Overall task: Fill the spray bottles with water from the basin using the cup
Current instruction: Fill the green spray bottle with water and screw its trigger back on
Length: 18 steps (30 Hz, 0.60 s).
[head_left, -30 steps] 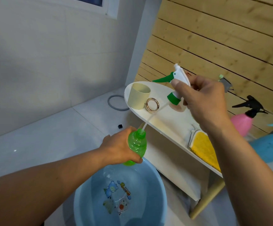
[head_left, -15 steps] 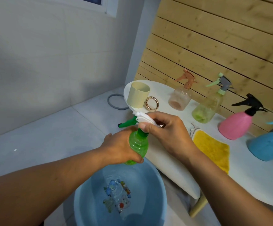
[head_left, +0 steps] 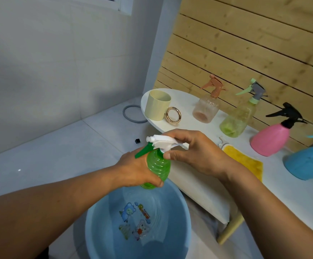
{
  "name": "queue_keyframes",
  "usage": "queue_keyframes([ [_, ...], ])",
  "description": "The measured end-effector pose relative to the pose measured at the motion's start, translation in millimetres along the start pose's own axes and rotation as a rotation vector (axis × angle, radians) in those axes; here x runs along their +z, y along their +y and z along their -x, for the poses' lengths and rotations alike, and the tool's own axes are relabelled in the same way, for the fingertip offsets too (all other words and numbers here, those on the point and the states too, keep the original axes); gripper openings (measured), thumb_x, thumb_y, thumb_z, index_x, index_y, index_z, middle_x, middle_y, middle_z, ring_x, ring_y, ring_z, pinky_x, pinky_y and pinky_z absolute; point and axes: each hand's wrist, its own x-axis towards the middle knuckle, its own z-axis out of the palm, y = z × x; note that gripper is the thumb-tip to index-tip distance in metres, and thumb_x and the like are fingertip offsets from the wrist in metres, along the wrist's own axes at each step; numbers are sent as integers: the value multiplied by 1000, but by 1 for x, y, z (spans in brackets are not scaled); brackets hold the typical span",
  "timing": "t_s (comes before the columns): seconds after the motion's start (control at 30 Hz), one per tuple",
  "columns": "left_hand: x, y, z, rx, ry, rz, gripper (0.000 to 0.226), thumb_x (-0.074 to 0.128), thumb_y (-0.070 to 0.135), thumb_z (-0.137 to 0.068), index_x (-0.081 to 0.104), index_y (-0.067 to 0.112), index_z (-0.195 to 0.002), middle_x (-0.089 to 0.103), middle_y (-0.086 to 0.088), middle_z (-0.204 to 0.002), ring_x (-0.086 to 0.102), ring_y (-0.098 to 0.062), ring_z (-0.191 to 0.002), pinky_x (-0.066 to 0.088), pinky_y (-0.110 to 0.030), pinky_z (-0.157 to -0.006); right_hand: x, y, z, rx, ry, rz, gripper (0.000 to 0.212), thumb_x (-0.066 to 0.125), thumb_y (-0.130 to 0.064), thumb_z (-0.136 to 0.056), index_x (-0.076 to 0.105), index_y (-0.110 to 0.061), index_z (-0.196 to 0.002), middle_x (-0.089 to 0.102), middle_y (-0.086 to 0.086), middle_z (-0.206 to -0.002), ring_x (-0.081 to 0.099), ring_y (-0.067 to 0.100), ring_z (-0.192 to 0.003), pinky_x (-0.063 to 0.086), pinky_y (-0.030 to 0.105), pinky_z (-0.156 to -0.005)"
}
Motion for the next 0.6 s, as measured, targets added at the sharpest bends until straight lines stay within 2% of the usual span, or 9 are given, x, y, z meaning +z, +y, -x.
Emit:
queue_keyframes([
  [0.1, 0, 0, 3, 5, -41, 32, 79, 95, 48, -48, 55, 52, -116, 67, 15, -105, 67, -10, -102, 61, -39, -88, -2, 3, 1, -23, -15, -50, 32, 80, -11, -87, 71, -19, -117, 73, -4, -109, 67, 12, -104, 53, 35, -96],
  [0.17, -3, 2, 6, 25, -67, 77, 73, 98, 31, -58, 57, 47, -117, 68, 17, -101, 66, 0, -96, 59, -21, -79, -3, 4, 3, -26, -7, -132, 32, 79, -5, -85, 71, -12, -115, 74, 1, -108, 66, 7, -100, 52, 26, -92],
  [0.23, -6, 4, 8, 49, -70, 108, 71, 97, 19, -64, 58, 45, -117, 67, 20, -97, 64, 8, -91, 51, -9, -68, -4, 4, 4, -31, 12, -182, 33, 79, -3, -84, 70, -9, -115, 74, 5, -108, 65, 7, -98, 52, 23, -90],
  [0.27, -7, 6, 8, 57, -66, 120, 73, 97, 18, -64, 58, 45, -119, 67, 20, -99, 64, 7, -93, 52, -9, -70, -3, 3, 4, -34, 27, -192, 33, 80, -2, -84, 71, -9, -115, 75, 5, -107, 66, 8, -98, 52, 24, -91],
  [0.33, -7, 9, 8, 61, -50, 138, 76, 98, 20, -63, 57, 45, -122, 68, 16, -107, 66, -1, -100, 57, -18, -80, -1, 1, 3, -36, 70, -195, 33, 82, -4, -82, 72, -13, -112, 75, 2, -104, 68, 13, -98, 54, 29, -92],
  [0.4, -6, 12, 7, 75, -30, 155, 71, 98, 18, -63, 61, 42, -118, 70, 13, -106, 69, -6, -99, 59, -25, -84, 2, 0, 3, -28, 136, -211, 32, 85, -7, -79, 73, -18, -107, 76, -2, -98, 68, 15, -92, 55, 31, -88],
  [0.5, -6, 14, 6, 83, -1, 185, 63, 97, 13, -63, 65, 34, -113, 73, 7, -101, 72, -8, -93, 61, -29, -81, 10, -2, 4, -4, 266, -195, 31, 90, -16, -75, 71, -25, -97, 72, -10, -88, 65, 6, -83, 52, 22, -77],
  [0.6, -4, 17, 8, 84, 28, 186, 65, 97, 16, -62, 63, 37, -114, 73, 9, -100, 72, -7, -91, 62, -30, -80, 21, -3, 4, 37, 379, -132, 36, 92, -28, -72, 66, -25, -97, 69, -12, -84, 63, 3, -80, 52, 19, -72],
])
